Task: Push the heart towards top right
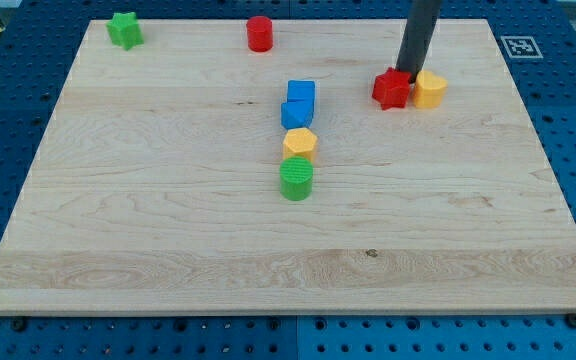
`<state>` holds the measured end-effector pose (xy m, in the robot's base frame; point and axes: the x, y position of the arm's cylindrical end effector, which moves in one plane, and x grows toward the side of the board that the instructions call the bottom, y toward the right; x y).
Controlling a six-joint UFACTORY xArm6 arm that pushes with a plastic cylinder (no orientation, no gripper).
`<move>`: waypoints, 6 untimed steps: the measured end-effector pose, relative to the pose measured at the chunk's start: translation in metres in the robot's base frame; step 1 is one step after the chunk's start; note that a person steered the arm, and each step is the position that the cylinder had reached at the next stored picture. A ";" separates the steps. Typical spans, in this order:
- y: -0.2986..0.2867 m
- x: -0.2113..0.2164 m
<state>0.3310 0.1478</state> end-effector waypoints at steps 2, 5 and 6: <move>-0.020 0.075; 0.022 0.081; 0.022 0.045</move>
<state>0.3760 0.1698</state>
